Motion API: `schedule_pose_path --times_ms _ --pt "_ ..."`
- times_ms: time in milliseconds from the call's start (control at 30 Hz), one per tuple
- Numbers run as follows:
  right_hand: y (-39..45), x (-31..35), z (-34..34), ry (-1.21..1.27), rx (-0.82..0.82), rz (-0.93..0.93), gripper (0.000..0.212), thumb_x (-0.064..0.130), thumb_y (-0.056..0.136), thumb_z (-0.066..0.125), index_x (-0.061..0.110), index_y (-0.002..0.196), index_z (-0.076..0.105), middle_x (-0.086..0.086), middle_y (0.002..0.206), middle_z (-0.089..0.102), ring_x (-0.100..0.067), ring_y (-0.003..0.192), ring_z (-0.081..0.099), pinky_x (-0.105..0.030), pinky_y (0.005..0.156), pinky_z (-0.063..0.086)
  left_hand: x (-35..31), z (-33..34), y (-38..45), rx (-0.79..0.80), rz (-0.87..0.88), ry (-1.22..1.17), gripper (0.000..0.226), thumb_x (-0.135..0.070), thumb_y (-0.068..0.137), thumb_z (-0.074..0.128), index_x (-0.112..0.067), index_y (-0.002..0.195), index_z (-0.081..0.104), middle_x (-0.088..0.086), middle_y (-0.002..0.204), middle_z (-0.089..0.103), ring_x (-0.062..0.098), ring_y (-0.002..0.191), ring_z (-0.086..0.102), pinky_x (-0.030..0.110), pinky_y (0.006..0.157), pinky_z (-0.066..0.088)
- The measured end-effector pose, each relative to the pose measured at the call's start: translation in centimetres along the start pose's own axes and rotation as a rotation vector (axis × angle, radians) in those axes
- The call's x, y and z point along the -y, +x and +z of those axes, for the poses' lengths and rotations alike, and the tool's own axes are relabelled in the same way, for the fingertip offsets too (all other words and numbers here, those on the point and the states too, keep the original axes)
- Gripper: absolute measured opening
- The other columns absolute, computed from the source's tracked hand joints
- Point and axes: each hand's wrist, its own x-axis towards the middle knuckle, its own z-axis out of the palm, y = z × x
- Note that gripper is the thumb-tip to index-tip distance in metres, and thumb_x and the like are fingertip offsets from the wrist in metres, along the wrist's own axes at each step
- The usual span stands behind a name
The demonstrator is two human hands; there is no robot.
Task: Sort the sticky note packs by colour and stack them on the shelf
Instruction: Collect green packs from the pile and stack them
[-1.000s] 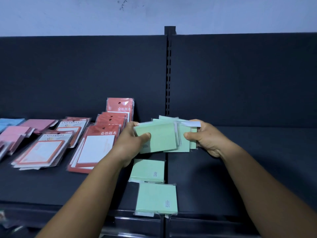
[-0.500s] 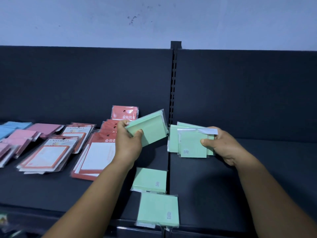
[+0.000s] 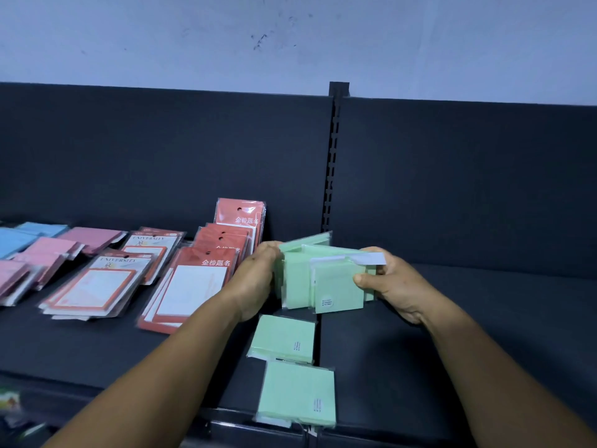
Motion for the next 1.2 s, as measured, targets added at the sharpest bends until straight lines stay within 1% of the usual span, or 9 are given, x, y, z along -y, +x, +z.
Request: schedule_pose_path --times_ms 100,267,367,467,767,867,967,1100,1200 --pt "0.1 0.0 0.1 0.02 0.003 0.014 0.036 -0.01 0.084 0.062 0.021 0.103 0.06 -0.006 0.094 0.064 -0.017 0.085 0.061 -0.033 0.081 0.052 0.4 -0.7 -0.2 0.187 0.007 0.017 0.049 -0.041 0.071 0.065 -0.019 0.112 0.051 0.009 0.112 0.062 0.022 0.101 0.059 0.038 0.092 0.046" --pt "0.1 -0.1 0.9 0.057 0.13 0.032 0.09 -0.018 0.077 0.064 0.037 0.139 0.029 0.006 0.127 0.048 -0.015 0.104 0.058 -0.025 0.078 0.053 0.8 -0.7 -0.5 0.334 0.037 0.269 0.067 0.011 0.074 0.072 -0.024 0.119 0.038 0.01 0.11 0.062 0.022 0.092 0.064 0.044 0.081 0.055" --pt "0.5 -0.7 1.9 0.063 0.186 0.029 0.12 -0.015 0.073 0.07 0.041 0.149 -0.004 0.008 0.147 0.032 -0.017 0.116 0.054 -0.024 0.077 0.054 0.6 -0.6 -0.8 0.39 0.013 0.279 0.078 0.008 0.066 0.077 -0.024 0.122 0.034 0.01 0.115 0.057 0.027 0.103 0.063 0.049 0.087 0.054" --pt "0.7 -0.9 2.6 -0.021 0.2 0.029 0.131 0.004 0.06 0.077 0.045 0.147 -0.012 0.01 0.15 0.028 -0.017 0.123 0.05 -0.028 0.086 0.053 0.3 -0.4 -1.0 0.387 0.009 0.412 0.079 0.005 0.069 0.078 -0.024 0.122 0.026 0.013 0.119 0.052 0.027 0.104 0.062 0.048 0.086 0.056" --pt "0.2 -0.2 3.8 -0.248 0.079 -0.095 0.12 0.011 0.075 0.077 0.046 0.146 -0.014 0.014 0.148 0.017 -0.012 0.13 0.036 -0.022 0.098 0.04 -0.3 -0.9 -0.9 0.303 0.062 0.483 0.092 0.002 0.075 0.076 -0.035 0.133 0.015 0.003 0.118 0.052 0.023 0.088 0.067 0.034 0.073 0.06" --pt "-0.3 0.7 2.9 -0.182 0.059 -0.195 0.096 0.003 0.075 0.075 0.051 0.139 0.023 0.014 0.145 0.028 -0.01 0.127 0.043 -0.016 0.085 0.047 -0.3 -1.3 -0.6 0.243 0.115 0.487 0.082 0.003 0.075 0.076 -0.032 0.127 0.023 0.007 0.116 0.053 0.022 0.082 0.067 0.034 0.069 0.06" --pt "-0.9 1.6 2.5 -0.288 0.065 -0.269 0.044 0.0 0.074 0.075 0.032 0.102 0.065 0.018 0.138 0.04 -0.002 0.127 0.043 -0.002 0.084 0.038 0.1 -1.6 -0.5 0.316 0.084 0.408 0.088 0.0 0.071 0.08 -0.029 0.131 0.021 0.004 0.119 0.052 0.02 0.096 0.064 0.035 0.08 0.058" --pt "-1.6 2.3 1.5 -0.33 0.159 -0.247 0.028 0.001 0.073 0.077 0.026 0.083 0.07 0.022 0.141 0.038 0.003 0.13 0.038 -0.004 0.087 0.034 0.1 -1.4 -0.7 0.343 0.1 0.232 0.069 -0.047 0.07 0.069 -0.023 0.123 0.031 -0.003 0.118 0.051 0.005 0.103 0.056 0.017 0.082 0.049" --pt "-2.2 2.9 1.1 -0.385 0.223 -0.21 0.03 0.002 0.072 0.078 0.03 0.08 0.07 0.026 0.145 0.03 0.0 0.131 0.034 0.002 0.077 0.038 0.2 -1.1 -0.5 0.265 0.088 0.265 0.041 -0.048 0.094 0.049 -0.017 0.119 0.039 0.0 0.117 0.052 0.005 0.102 0.053 0.016 0.085 0.042"
